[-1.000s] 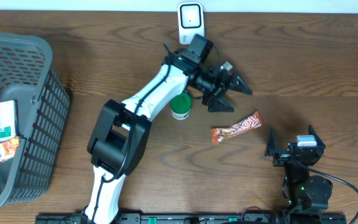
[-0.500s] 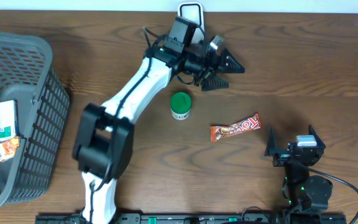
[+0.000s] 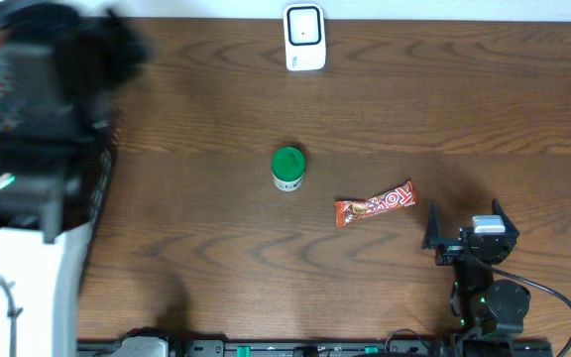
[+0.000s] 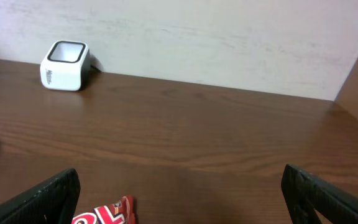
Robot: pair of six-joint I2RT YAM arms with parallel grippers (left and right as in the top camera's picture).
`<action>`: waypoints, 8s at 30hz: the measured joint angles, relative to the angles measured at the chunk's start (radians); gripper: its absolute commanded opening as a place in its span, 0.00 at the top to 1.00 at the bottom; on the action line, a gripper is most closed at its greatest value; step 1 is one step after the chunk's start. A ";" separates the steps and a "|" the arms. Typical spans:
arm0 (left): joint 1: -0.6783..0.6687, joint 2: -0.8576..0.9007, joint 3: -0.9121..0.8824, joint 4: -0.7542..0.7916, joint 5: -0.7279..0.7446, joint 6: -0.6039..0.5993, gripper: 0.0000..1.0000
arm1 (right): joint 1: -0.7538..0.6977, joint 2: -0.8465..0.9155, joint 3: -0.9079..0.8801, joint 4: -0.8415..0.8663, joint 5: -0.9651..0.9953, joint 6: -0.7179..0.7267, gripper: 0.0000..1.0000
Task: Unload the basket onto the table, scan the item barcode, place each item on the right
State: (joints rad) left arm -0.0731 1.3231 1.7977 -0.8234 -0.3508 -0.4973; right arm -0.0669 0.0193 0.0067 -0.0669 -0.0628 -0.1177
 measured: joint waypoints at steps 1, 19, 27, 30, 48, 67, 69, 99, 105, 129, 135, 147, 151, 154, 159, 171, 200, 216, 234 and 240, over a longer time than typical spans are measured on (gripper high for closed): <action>0.060 -0.015 0.000 -0.036 -0.047 -0.015 0.09 | 0.000 0.000 0.000 0.000 0.000 0.000 0.01; 0.848 0.259 -0.027 -0.437 0.174 -0.370 0.09 | 0.000 0.000 0.000 0.000 0.000 0.000 0.01; 0.848 0.436 -0.062 -0.438 0.196 -0.375 0.09 | 0.000 0.000 0.000 0.000 0.000 0.000 0.01; 0.848 0.476 -0.092 -0.431 0.194 -0.375 0.09 | 0.000 0.000 0.000 0.000 0.000 0.000 0.01; 0.848 0.534 -0.328 -0.202 0.158 -0.367 0.09 | 0.000 0.000 0.000 0.000 0.000 0.000 0.01; 0.848 0.537 -0.529 0.081 0.153 -0.371 0.09 | 0.000 0.000 0.000 0.000 0.000 0.000 0.01; 0.848 0.537 -0.543 0.096 0.150 -0.371 0.11 | 0.000 0.000 0.000 0.000 0.000 0.000 0.01; 0.852 0.232 -0.294 -0.036 0.376 -0.337 0.61 | 0.000 0.000 0.000 0.000 0.000 0.000 0.01; 0.840 -0.010 -0.233 0.013 0.513 -0.344 0.61 | 0.000 0.000 0.000 0.000 0.000 0.000 0.01; 0.830 0.487 -0.323 -0.254 0.225 -0.344 0.61 | 0.000 0.000 0.000 0.000 0.000 0.000 0.01; 0.830 0.695 -0.354 -0.240 0.219 -0.344 0.53 | 0.000 0.000 0.000 0.000 0.000 0.000 0.01; 0.830 0.703 -0.338 -0.267 0.193 -0.344 0.24 | 0.000 0.000 0.000 0.000 0.000 0.000 0.01; 0.830 0.703 -0.336 -0.274 0.190 -0.344 0.23 | 0.000 0.000 0.000 0.000 0.000 0.000 0.01; 0.830 0.703 -0.336 -0.279 0.190 -0.344 0.23 | 0.000 0.000 0.000 0.000 0.000 0.000 0.01; 0.830 0.703 -0.334 -0.283 0.190 -0.320 0.22 | 0.000 0.000 0.000 0.000 0.000 0.000 0.01; 0.836 0.699 -0.334 -0.238 0.348 -0.080 0.22 | 0.000 0.000 0.000 0.000 0.000 0.000 0.01; 0.834 0.365 -0.343 -0.209 0.374 -0.113 0.10 | 0.000 0.000 0.000 0.000 0.000 0.000 0.01; 0.832 0.507 -0.386 -0.038 0.499 -0.015 0.02 | 0.000 0.000 0.000 0.000 0.000 0.000 0.01; 0.809 0.541 -0.387 -0.057 0.525 0.129 0.02 | 0.000 0.000 0.000 0.000 0.000 0.000 0.01; 0.811 0.541 -0.389 -0.187 0.218 -0.174 0.02 | 0.000 0.000 0.000 0.000 0.000 0.000 0.01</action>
State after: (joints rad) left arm 0.7383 1.8645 1.4082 -1.0100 -0.1329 -0.6712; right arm -0.0669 0.0193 0.0067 -0.0669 -0.0631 -0.1177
